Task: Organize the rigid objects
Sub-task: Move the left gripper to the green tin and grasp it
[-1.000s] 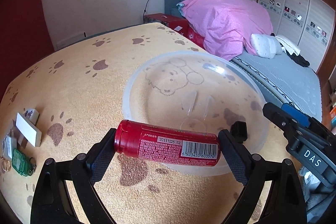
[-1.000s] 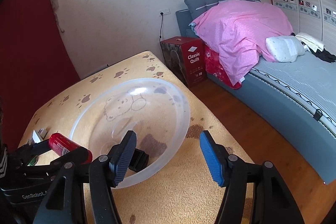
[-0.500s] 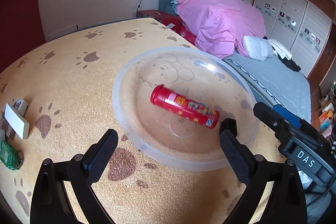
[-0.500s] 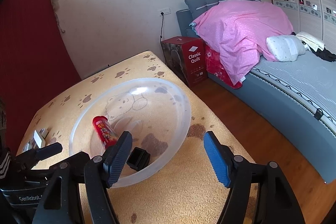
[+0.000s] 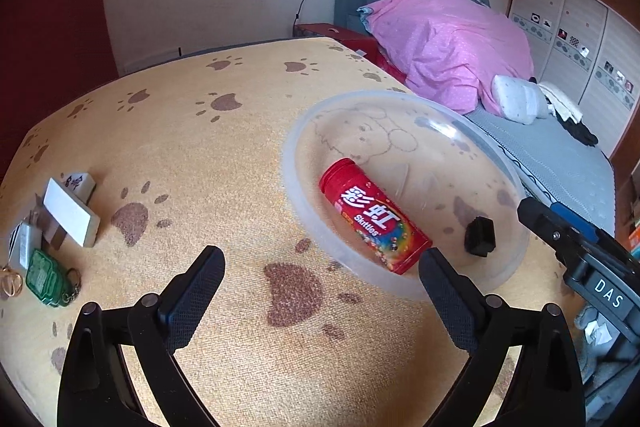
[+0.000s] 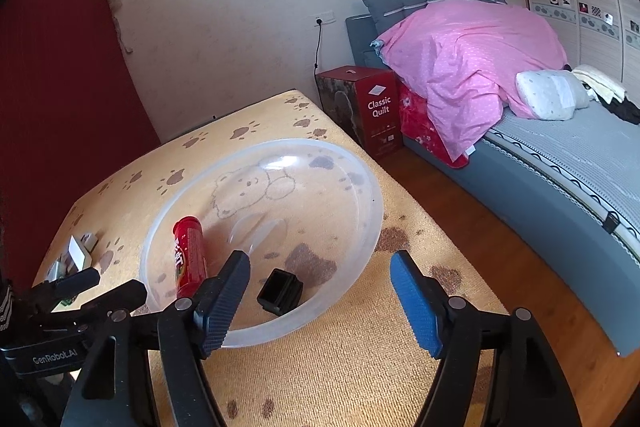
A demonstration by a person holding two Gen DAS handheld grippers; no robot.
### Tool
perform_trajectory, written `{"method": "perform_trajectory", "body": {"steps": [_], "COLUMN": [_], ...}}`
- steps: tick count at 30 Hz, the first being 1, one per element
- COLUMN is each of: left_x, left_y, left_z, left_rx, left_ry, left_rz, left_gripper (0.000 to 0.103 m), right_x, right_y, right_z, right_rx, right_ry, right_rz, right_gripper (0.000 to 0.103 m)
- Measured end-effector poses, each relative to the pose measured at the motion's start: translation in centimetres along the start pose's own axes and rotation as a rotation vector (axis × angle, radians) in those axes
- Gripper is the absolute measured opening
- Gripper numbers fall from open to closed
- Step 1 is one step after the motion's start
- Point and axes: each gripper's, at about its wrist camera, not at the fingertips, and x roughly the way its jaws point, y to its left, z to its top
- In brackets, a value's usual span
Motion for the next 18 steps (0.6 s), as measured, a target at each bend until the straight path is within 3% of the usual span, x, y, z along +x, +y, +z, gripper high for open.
{"method": "perform_trajectory", "body": {"steps": [18], "left_x": [-3.0], "left_y": [9.4], "left_z": [-1.5], "left_rx": [-0.163], "left_ry": [-0.051], "left_rz": [0.163], "left_gripper": [0.098], "right_x": [0.0], "right_y": [3.2], "right_z": [-1.2], "right_rx": [-0.047], "right_ry": [0.037], "right_rz": [0.037], "right_gripper": [0.079]}}
